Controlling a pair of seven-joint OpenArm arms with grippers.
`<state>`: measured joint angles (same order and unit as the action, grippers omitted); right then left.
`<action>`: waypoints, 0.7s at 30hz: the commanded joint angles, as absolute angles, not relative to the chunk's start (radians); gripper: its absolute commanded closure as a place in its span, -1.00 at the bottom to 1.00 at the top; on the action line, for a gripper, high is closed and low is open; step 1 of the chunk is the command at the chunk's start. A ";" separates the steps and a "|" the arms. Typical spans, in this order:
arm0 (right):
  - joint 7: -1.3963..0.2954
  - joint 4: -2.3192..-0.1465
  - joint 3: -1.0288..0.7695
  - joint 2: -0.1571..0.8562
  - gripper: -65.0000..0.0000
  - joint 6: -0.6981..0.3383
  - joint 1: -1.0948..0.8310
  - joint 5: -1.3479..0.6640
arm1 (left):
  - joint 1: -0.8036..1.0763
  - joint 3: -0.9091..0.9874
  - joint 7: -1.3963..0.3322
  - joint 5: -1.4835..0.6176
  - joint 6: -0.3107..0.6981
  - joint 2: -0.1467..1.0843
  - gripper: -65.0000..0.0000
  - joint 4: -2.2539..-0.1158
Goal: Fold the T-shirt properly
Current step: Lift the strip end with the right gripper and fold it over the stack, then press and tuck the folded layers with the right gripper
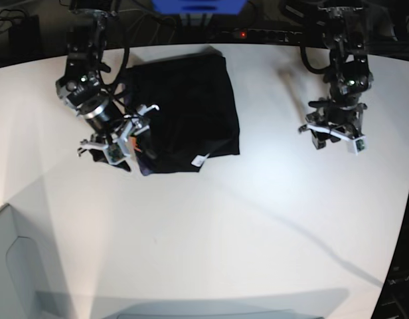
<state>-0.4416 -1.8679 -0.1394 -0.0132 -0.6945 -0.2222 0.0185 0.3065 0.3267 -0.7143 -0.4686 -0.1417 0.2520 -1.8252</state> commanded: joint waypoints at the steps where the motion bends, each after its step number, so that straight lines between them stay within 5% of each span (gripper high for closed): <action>1: -0.414 -1.873 -0.119 -0.010 -0.17 -0.698 -0.243 0.002 | 0.303 0.337 -0.697 -0.470 -0.139 0.263 0.19 -1.842; 13: -0.414 -1.886 0.309 0.067 -0.17 -0.698 -0.352 0.004 | 0.295 0.341 -0.697 -0.470 -0.139 0.269 0.19 -1.863; 21: -0.412 -2.014 0.269 0.085 -0.17 -0.698 -0.329 0.002 | 0.294 0.433 -0.697 -0.470 -0.139 0.263 0.19 -1.876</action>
<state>-0.4339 -1.9991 0.2649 0.0902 -0.6922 -0.3355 0.0200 0.3012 0.4271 -0.7151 -0.4717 -0.1413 0.2520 -1.8553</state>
